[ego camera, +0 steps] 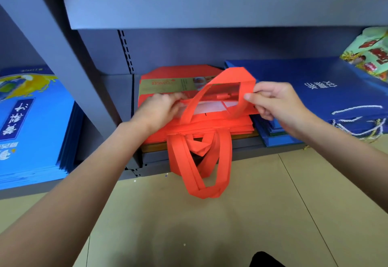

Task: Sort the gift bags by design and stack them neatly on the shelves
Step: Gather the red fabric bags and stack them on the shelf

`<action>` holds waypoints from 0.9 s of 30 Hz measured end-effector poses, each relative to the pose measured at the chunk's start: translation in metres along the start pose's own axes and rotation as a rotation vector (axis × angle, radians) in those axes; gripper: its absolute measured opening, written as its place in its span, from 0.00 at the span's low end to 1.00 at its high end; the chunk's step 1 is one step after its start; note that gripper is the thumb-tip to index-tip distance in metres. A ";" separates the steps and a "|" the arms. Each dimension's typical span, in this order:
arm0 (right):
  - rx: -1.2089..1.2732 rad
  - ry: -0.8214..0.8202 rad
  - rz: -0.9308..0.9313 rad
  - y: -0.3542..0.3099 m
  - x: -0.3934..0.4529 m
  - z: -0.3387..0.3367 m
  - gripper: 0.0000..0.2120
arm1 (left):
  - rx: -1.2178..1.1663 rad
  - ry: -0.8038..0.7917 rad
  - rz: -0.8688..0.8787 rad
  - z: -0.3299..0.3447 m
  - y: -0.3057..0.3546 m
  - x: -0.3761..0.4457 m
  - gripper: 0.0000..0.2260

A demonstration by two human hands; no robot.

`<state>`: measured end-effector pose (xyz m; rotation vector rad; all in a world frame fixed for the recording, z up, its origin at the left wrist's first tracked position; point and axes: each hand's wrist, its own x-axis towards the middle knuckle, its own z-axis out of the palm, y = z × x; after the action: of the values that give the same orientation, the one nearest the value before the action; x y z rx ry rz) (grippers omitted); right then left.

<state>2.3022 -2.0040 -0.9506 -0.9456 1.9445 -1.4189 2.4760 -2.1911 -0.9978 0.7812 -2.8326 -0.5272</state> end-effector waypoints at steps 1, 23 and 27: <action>0.003 0.003 -0.029 -0.003 -0.003 -0.006 0.09 | -0.026 -0.096 0.021 0.001 -0.002 -0.001 0.16; 0.055 -0.014 0.038 0.019 -0.004 -0.015 0.01 | -0.287 0.459 -0.238 -0.018 -0.005 0.012 0.11; 0.017 -0.077 -0.005 0.023 0.020 0.019 0.24 | -0.222 0.585 -0.193 -0.026 0.000 0.015 0.11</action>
<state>2.2997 -2.0258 -0.9786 -0.9829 1.8728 -1.3793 2.4698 -2.2066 -0.9731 0.9778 -2.1407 -0.5219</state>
